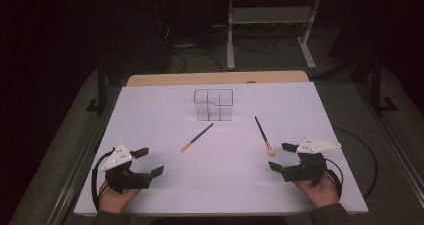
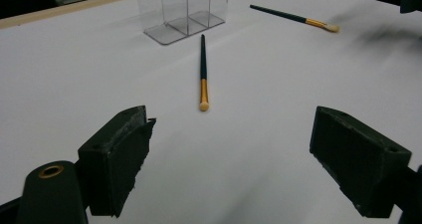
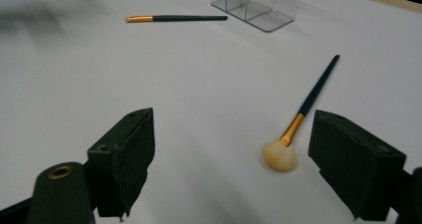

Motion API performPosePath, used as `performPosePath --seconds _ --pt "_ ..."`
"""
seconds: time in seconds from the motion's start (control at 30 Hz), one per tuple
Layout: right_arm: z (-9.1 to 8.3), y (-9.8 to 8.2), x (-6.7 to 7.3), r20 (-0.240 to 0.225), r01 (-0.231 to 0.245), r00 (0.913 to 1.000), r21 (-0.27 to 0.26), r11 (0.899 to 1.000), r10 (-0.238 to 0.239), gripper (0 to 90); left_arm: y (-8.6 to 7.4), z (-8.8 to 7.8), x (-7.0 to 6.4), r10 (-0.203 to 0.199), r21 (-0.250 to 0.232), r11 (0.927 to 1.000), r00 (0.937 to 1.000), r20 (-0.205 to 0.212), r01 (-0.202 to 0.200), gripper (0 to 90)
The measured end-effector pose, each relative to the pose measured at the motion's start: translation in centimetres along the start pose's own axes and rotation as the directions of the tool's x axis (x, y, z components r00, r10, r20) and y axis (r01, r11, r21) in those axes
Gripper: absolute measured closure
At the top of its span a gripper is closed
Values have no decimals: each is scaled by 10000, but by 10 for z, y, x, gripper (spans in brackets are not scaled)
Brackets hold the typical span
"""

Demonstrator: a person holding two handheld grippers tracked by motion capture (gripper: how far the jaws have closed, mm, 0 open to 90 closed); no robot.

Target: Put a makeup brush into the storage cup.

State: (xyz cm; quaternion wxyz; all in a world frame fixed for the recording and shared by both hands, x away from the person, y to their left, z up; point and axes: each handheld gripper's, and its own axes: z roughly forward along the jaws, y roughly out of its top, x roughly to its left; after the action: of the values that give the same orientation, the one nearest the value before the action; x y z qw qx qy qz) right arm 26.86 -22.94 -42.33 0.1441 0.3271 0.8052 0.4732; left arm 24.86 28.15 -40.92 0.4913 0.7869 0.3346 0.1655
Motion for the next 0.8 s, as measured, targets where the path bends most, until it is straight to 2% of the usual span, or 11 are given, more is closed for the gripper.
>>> performPosePath --seconds 0.27,0.57,0.8 --pt "-5 -3 -4 85 -133 9999 -73 9999 134 175 2 8 3 48 284 9996 9999 160 -53 151" --pt "-8 -5 -8 55 -202 9998 -119 9997 203 174 6 10 3 -189 483 9987 9993 330 173 152" --pt "-11 -6 -10 179 -202 9996 -128 9997 204 173 17 13 -1 -94 750 9972 9980 627 46 156"
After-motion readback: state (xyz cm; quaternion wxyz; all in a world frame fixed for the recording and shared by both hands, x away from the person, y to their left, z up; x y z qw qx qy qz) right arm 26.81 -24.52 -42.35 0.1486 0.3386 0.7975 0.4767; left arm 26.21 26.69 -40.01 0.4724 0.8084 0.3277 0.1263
